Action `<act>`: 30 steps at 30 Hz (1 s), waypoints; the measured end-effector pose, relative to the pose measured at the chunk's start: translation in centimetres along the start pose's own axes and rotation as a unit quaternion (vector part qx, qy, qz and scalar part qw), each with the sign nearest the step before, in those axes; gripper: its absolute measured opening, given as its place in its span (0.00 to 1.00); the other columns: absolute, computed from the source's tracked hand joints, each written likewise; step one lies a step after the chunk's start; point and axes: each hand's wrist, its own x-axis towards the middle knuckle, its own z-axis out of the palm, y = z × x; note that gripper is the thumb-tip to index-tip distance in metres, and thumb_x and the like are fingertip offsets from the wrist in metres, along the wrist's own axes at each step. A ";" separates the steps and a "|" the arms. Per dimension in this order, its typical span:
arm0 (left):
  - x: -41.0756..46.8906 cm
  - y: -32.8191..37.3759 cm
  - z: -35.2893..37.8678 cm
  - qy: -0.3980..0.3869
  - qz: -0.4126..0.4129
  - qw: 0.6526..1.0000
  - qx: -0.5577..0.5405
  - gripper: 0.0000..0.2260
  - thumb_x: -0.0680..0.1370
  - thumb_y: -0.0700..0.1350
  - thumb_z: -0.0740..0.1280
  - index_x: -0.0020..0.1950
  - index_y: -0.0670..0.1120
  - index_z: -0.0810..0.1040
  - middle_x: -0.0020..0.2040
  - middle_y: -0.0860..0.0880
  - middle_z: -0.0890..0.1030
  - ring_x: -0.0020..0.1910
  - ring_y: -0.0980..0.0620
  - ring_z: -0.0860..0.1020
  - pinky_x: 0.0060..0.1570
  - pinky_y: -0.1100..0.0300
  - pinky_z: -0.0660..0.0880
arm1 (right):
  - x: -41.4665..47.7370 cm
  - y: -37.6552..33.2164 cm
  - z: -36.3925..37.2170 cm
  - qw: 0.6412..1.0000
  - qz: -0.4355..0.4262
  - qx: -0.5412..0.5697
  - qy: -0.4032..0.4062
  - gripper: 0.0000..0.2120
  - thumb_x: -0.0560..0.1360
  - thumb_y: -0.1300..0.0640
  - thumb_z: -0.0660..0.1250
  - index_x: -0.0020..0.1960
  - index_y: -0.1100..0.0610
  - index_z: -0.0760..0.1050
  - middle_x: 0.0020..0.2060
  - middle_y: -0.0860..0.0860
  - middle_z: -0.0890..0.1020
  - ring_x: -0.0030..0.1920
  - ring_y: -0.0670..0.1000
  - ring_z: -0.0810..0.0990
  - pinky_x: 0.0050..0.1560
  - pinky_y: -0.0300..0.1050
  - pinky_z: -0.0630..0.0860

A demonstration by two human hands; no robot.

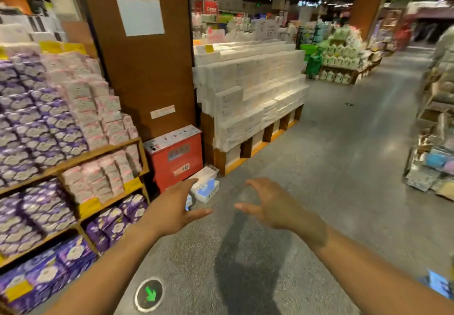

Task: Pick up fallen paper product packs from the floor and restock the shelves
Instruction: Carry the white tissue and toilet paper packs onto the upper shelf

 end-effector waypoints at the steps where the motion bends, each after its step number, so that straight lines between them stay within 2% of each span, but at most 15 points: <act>1: 3.1 -0.3 -0.1 -0.004 0.008 1.000 0.010 0.54 0.63 0.84 0.52 0.81 0.53 0.60 0.78 0.51 0.68 0.74 0.49 0.68 0.69 0.53 0.69 | 2.7 0.9 -0.9 1.000 0.005 -0.003 0.004 0.38 0.78 0.35 0.65 0.81 0.51 0.58 0.79 0.52 0.63 0.77 0.54 0.62 0.74 0.50 0.63; 5: 14.9 -2.0 0.7 -0.036 0.019 0.999 0.019 0.59 0.58 0.87 0.45 0.81 0.53 0.58 0.79 0.51 0.66 0.75 0.49 0.67 0.69 0.55 0.66 | 13.5 5.1 -3.1 1.000 0.006 -0.011 -0.004 0.40 0.77 0.32 0.64 0.81 0.52 0.58 0.78 0.54 0.63 0.76 0.57 0.63 0.73 0.54 0.65; 7: 20.5 -3.2 1.4 -0.046 0.007 0.999 0.021 0.60 0.57 0.87 0.45 0.81 0.53 0.58 0.79 0.51 0.65 0.75 0.49 0.66 0.69 0.56 0.66 | 19.3 7.4 -3.5 1.000 0.006 -0.014 -0.012 0.38 0.77 0.33 0.64 0.79 0.53 0.61 0.75 0.55 0.66 0.74 0.57 0.65 0.72 0.54 0.67; 9: 26.1 -4.8 2.4 -0.049 -0.005 0.998 0.029 0.56 0.61 0.84 0.49 0.81 0.53 0.57 0.79 0.51 0.64 0.75 0.49 0.66 0.69 0.58 0.65 | 25.7 9.9 -3.8 1.000 -0.008 -0.028 -0.010 0.28 0.78 0.33 0.64 0.68 0.51 0.68 0.63 0.52 0.72 0.64 0.56 0.71 0.61 0.50 0.71; 10: 28.8 -5.8 2.8 -0.048 -0.010 0.998 0.034 0.53 0.63 0.82 0.51 0.81 0.53 0.57 0.79 0.51 0.64 0.75 0.49 0.66 0.69 0.58 0.65 | 29.1 11.1 -4.0 0.999 -0.015 -0.038 -0.006 0.24 0.78 0.33 0.64 0.62 0.51 0.68 0.56 0.50 0.72 0.58 0.54 0.72 0.55 0.48 0.70; 11: 31.5 -6.8 3.1 -0.048 -0.017 0.998 0.034 0.51 0.65 0.80 0.52 0.81 0.52 0.57 0.79 0.50 0.65 0.75 0.48 0.67 0.69 0.57 0.66 | 32.6 12.0 -4.3 0.999 -0.022 -0.045 -0.008 0.23 0.78 0.33 0.63 0.60 0.52 0.68 0.54 0.50 0.72 0.56 0.54 0.72 0.52 0.48 0.70; 14: 38.7 -9.5 2.6 -0.032 -0.063 0.997 0.014 0.50 0.66 0.82 0.52 0.81 0.53 0.58 0.77 0.48 0.68 0.71 0.46 0.70 0.66 0.51 0.71 | 42.5 13.0 -6.5 0.997 -0.052 -0.046 -0.030 0.36 0.77 0.32 0.63 0.73 0.57 0.67 0.68 0.55 0.72 0.68 0.58 0.72 0.64 0.52 0.72; 15: 40.9 -10.4 2.2 -0.028 -0.077 0.997 0.008 0.49 0.68 0.80 0.55 0.81 0.52 0.57 0.77 0.48 0.67 0.71 0.46 0.70 0.66 0.50 0.71 | 45.6 13.2 -7.1 0.997 -0.060 -0.042 -0.037 0.37 0.76 0.31 0.64 0.74 0.56 0.67 0.69 0.55 0.72 0.69 0.58 0.72 0.66 0.52 0.72; 18: 46.9 -13.4 1.4 -0.013 -0.117 0.993 -0.001 0.43 0.73 0.72 0.62 0.81 0.51 0.57 0.79 0.47 0.65 0.70 0.44 0.72 0.67 0.49 0.71 | 55.0 13.2 -8.4 0.995 -0.069 -0.035 -0.070 0.33 0.75 0.31 0.66 0.70 0.54 0.69 0.67 0.55 0.73 0.67 0.59 0.73 0.63 0.56 0.75; 21: 51.8 -17.3 1.9 -0.001 -0.155 0.988 -0.018 0.46 0.71 0.76 0.59 0.82 0.51 0.56 0.78 0.47 0.66 0.64 0.42 0.76 0.65 0.48 0.73 | 63.8 12.6 -8.1 0.990 -0.104 -0.053 -0.084 0.34 0.73 0.27 0.63 0.66 0.52 0.71 0.63 0.54 0.75 0.62 0.60 0.76 0.60 0.56 0.76; 24: 56.8 -22.5 3.5 -0.005 -0.197 0.980 -0.037 0.46 0.72 0.75 0.59 0.83 0.52 0.53 0.79 0.46 0.64 0.66 0.39 0.75 0.65 0.43 0.73 | 72.3 11.9 -6.6 0.985 -0.124 -0.077 -0.094 0.36 0.76 0.33 0.66 0.74 0.55 0.66 0.69 0.56 0.71 0.68 0.59 0.72 0.66 0.55 0.72; 27: 62.6 -28.3 5.6 -0.021 -0.218 0.975 -0.035 0.44 0.74 0.71 0.62 0.82 0.50 0.52 0.80 0.44 0.62 0.73 0.39 0.68 0.68 0.44 0.70 | 81.1 11.9 -3.8 0.974 -0.128 -0.156 -0.108 0.41 0.75 0.28 0.62 0.78 0.53 0.60 0.76 0.55 0.63 0.75 0.60 0.63 0.69 0.59 0.70; 30: 68.5 -34.4 8.1 -0.034 -0.231 0.972 -0.031 0.46 0.74 0.75 0.60 0.82 0.49 0.53 0.79 0.44 0.64 0.74 0.42 0.66 0.69 0.46 0.70 | 89.5 12.3 -0.7 0.966 -0.113 -0.191 -0.130 0.46 0.73 0.25 0.60 0.80 0.53 0.56 0.80 0.54 0.57 0.78 0.60 0.58 0.71 0.61 0.69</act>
